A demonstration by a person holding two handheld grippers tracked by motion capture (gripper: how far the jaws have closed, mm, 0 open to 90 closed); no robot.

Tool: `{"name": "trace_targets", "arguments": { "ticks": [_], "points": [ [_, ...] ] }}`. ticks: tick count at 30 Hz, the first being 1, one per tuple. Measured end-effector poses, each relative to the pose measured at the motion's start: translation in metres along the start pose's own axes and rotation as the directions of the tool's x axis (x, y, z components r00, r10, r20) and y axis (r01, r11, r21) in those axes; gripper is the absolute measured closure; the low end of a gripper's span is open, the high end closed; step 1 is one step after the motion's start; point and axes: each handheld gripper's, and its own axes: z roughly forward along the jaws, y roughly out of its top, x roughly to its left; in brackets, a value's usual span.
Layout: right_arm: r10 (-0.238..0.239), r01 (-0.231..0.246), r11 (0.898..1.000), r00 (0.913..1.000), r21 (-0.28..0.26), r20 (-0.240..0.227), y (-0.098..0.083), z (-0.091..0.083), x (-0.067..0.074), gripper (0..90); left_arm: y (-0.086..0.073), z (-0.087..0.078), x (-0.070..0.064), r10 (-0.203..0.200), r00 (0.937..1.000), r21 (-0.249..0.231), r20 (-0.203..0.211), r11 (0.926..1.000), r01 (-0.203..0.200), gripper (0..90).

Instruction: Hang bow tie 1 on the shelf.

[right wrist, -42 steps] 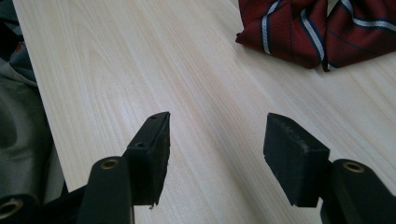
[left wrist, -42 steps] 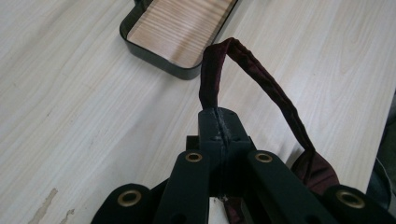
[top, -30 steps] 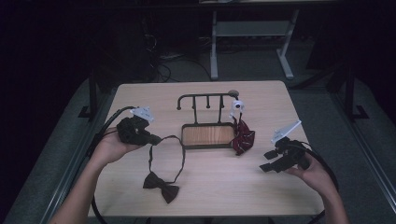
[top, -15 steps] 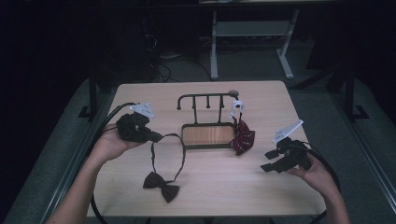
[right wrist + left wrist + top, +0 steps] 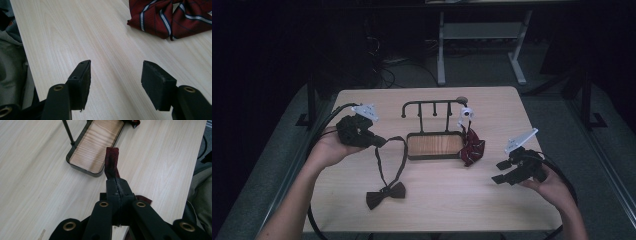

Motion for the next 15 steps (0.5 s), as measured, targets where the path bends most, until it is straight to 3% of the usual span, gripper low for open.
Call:
{"name": "trace_targets", "arguments": {
  "ticks": [15],
  "points": [
    [-0.002, 0.002, 1.000, 1.0000, 0.000, 0.004, -0.001, -0.001, 0.000, 40.5, 0.015, -0.007, 0.000, 0.015, 0.9996, -0.004, -0.024, 0.9999, -0.015, 90.0]
  ]
}}
